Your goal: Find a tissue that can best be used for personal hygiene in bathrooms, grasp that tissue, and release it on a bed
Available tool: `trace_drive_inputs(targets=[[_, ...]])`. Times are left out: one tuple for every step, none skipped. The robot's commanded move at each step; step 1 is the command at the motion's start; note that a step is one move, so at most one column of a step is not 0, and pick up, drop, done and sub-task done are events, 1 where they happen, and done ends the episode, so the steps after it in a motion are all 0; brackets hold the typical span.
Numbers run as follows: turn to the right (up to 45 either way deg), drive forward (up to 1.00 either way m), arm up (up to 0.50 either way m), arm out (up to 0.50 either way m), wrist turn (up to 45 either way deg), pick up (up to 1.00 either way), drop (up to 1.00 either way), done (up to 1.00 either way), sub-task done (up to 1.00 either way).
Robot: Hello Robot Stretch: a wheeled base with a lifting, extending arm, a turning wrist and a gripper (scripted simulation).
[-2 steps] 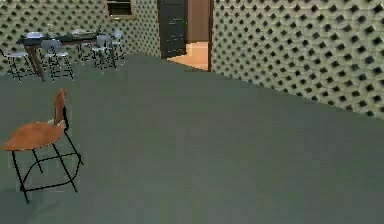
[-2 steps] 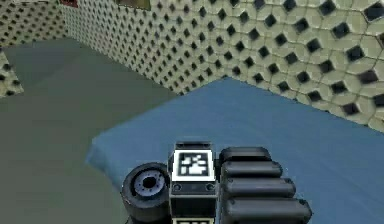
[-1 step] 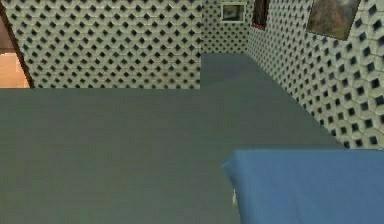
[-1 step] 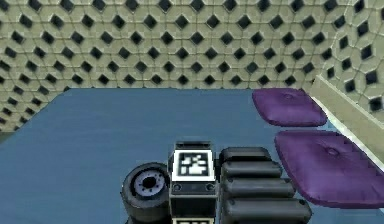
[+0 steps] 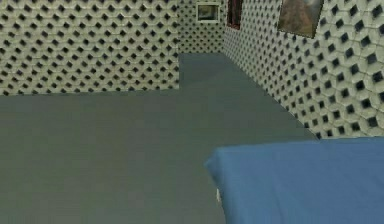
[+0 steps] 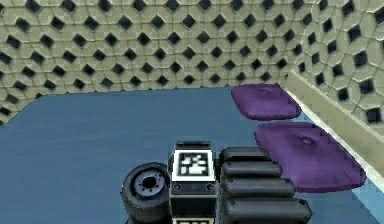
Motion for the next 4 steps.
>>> trace_drive_inputs(targets=[[0.0,0.4,0.0,0.0,0.0,0.0,0.0,0.0,0.0],[3.0,0.0,0.0,0.0,0.0,0.0,0.0,0.0,0.0],[0.0,0.0,0.0,0.48,0.0,0.0,0.0,0.0,0.0],[0.0,0.0,0.0,0.0,45.0,0.0,0.0,0.0,0.0]])
